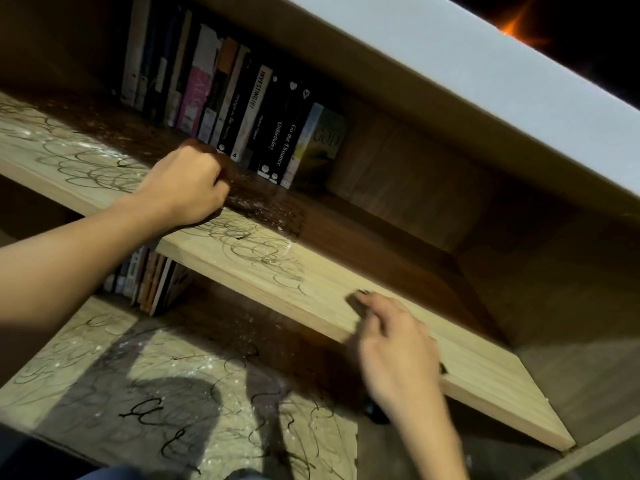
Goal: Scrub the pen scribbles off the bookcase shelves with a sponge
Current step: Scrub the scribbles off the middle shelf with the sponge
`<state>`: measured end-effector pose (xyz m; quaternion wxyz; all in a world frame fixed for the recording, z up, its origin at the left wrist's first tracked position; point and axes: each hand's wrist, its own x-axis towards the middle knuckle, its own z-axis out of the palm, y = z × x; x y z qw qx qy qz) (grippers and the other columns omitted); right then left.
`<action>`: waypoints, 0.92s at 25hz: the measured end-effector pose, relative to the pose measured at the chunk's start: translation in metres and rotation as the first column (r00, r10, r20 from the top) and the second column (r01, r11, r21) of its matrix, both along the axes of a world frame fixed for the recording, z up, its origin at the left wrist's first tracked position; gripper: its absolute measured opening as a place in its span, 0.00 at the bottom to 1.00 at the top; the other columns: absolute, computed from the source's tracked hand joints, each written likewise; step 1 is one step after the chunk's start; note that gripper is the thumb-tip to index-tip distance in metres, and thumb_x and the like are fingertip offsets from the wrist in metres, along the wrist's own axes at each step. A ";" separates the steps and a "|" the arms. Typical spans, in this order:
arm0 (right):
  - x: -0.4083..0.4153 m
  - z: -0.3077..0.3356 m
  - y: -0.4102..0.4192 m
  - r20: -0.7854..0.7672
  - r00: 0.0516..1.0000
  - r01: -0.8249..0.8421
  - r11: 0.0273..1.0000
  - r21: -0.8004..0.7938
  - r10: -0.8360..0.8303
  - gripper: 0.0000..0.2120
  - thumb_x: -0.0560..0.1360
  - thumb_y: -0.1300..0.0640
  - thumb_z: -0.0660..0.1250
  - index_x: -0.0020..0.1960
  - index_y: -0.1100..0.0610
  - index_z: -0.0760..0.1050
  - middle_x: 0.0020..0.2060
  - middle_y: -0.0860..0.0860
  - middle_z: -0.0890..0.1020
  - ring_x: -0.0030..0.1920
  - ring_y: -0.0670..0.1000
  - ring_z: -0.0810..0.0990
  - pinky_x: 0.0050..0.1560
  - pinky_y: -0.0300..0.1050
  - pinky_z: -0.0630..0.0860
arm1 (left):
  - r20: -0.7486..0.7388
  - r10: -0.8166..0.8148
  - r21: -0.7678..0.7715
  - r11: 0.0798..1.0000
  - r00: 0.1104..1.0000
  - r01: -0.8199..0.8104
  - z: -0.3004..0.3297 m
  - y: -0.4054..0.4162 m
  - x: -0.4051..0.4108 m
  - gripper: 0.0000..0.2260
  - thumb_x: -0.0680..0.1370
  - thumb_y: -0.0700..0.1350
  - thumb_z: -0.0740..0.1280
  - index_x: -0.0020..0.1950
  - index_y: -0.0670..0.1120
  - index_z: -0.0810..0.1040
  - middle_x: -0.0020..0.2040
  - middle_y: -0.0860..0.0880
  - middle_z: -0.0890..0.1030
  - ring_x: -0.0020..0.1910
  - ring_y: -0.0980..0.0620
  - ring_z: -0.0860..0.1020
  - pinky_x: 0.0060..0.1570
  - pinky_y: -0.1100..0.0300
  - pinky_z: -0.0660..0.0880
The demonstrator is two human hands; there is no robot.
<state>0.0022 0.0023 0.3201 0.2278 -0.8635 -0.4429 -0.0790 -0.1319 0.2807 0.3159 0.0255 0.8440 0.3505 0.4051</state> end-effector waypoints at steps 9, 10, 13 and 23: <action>0.026 -0.056 -0.016 0.457 0.889 -0.238 0.859 0.454 0.005 0.18 0.78 0.46 0.55 0.45 0.49 0.82 0.43 0.43 0.83 0.43 0.44 0.79 0.43 0.43 0.74 | 0.007 0.031 -0.057 0.998 0.999 -0.031 -0.002 0.002 -0.001 0.08 0.75 0.41 0.64 0.52 0.42 0.77 0.50 0.37 0.77 0.51 0.36 0.75 0.47 0.48 0.75; 0.040 -0.057 -0.030 0.461 0.885 -0.187 0.857 0.480 -0.064 0.20 0.80 0.46 0.53 0.43 0.50 0.82 0.41 0.45 0.83 0.42 0.46 0.80 0.42 0.44 0.73 | 0.000 0.032 -0.065 0.997 0.999 -0.032 -0.001 0.002 -0.001 0.08 0.75 0.41 0.64 0.52 0.43 0.77 0.50 0.37 0.78 0.50 0.36 0.75 0.47 0.47 0.75; 0.047 -0.054 -0.042 0.363 0.893 0.014 0.823 0.568 -0.266 0.24 0.81 0.45 0.50 0.38 0.52 0.78 0.36 0.45 0.79 0.37 0.48 0.76 0.40 0.45 0.69 | -0.015 -0.006 -0.023 1.000 1.000 0.006 0.002 -0.001 0.001 0.07 0.74 0.40 0.65 0.50 0.42 0.78 0.47 0.36 0.78 0.47 0.35 0.76 0.45 0.47 0.76; -0.050 -0.053 0.053 0.407 0.912 -0.249 0.862 0.442 0.055 0.14 0.79 0.46 0.57 0.41 0.48 0.78 0.38 0.43 0.79 0.39 0.46 0.75 0.44 0.45 0.70 | 0.006 -0.117 0.060 0.991 0.993 0.116 -0.002 -0.025 0.005 0.07 0.74 0.40 0.64 0.36 0.41 0.74 0.38 0.35 0.79 0.42 0.35 0.77 0.43 0.46 0.76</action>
